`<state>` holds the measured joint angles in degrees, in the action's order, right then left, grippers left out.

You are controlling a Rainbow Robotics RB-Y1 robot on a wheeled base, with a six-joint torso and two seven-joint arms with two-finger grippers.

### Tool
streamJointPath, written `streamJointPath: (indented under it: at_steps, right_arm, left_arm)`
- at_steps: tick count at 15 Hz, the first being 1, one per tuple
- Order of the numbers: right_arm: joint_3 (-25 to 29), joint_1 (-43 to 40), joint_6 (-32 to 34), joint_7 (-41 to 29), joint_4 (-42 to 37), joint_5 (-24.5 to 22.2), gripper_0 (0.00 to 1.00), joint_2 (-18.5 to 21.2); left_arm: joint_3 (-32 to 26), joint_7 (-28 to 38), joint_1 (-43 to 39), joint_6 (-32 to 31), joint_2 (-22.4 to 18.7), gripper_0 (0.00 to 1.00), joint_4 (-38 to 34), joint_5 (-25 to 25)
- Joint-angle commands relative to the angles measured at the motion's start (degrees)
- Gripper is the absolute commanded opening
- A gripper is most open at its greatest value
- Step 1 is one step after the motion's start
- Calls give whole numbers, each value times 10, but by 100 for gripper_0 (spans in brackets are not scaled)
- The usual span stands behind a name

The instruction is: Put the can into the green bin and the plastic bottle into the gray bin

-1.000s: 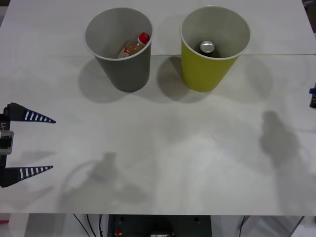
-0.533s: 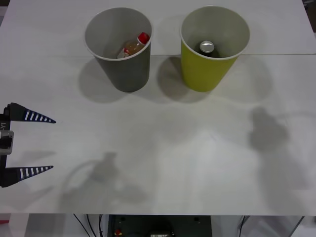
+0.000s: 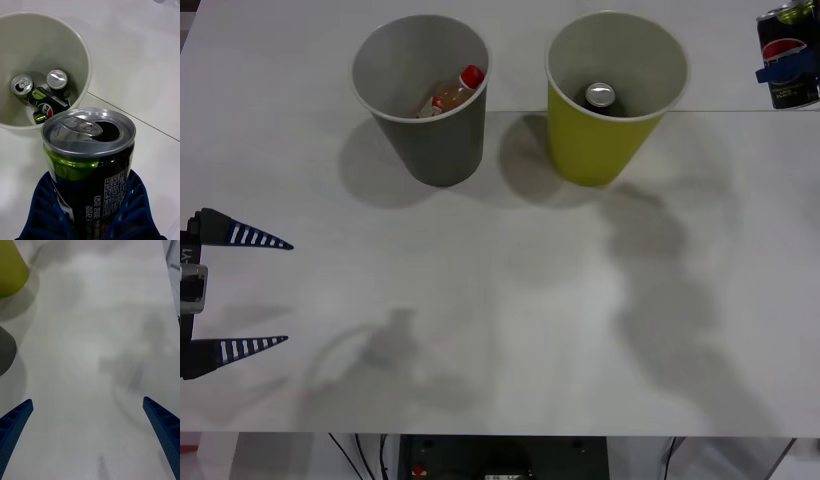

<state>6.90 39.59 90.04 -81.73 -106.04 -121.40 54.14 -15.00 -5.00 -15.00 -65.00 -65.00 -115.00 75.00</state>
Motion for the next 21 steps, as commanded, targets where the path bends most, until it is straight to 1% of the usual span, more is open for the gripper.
streamJointPath:
  at_steps: [1,2,4,6,8,9,11,14,16,18,19,20,21]
  right_arm:
    - [-70,75,0,1,55,20,0,-1]
    - [-95,104,0,0,88,37,0,-1]
    - [-146,159,0,0,139,47,0,-2]
    - [-196,206,0,0,175,39,0,-15]
    - [-228,247,0,0,223,15,0,-44]
    - [-240,262,0,0,242,5,0,-56]
    - [-264,303,0,1,298,-30,0,-96]
    - [-276,328,0,1,350,-71,0,-145]
    - [-284,336,0,13,374,-86,0,-163]
    - [-301,342,0,14,379,-86,0,-165]
    - [-300,341,0,16,379,-87,0,-167]
    - [-301,341,0,39,379,-89,29,-167]
    - [-298,342,0,67,379,-91,67,-167]
  left_arm:
    - [0,0,0,0,0,100,0,0]
    - [0,0,0,0,0,100,0,0]
    - [0,0,0,0,0,100,0,0]
    - [0,0,0,0,0,100,0,0]
    - [0,0,0,0,0,100,0,0]
    - [0,0,0,0,0,100,0,0]
    - [0,0,0,0,0,100,0,0]
    - [0,0,0,0,0,100,0,0]
    - [0,0,0,0,0,100,0,0]
    - [0,0,0,0,0,100,0,0]
    - [0,0,0,0,0,100,0,0]
    - [0,0,0,0,0,100,0,0]
    - [0,0,0,0,0,100,0,0]
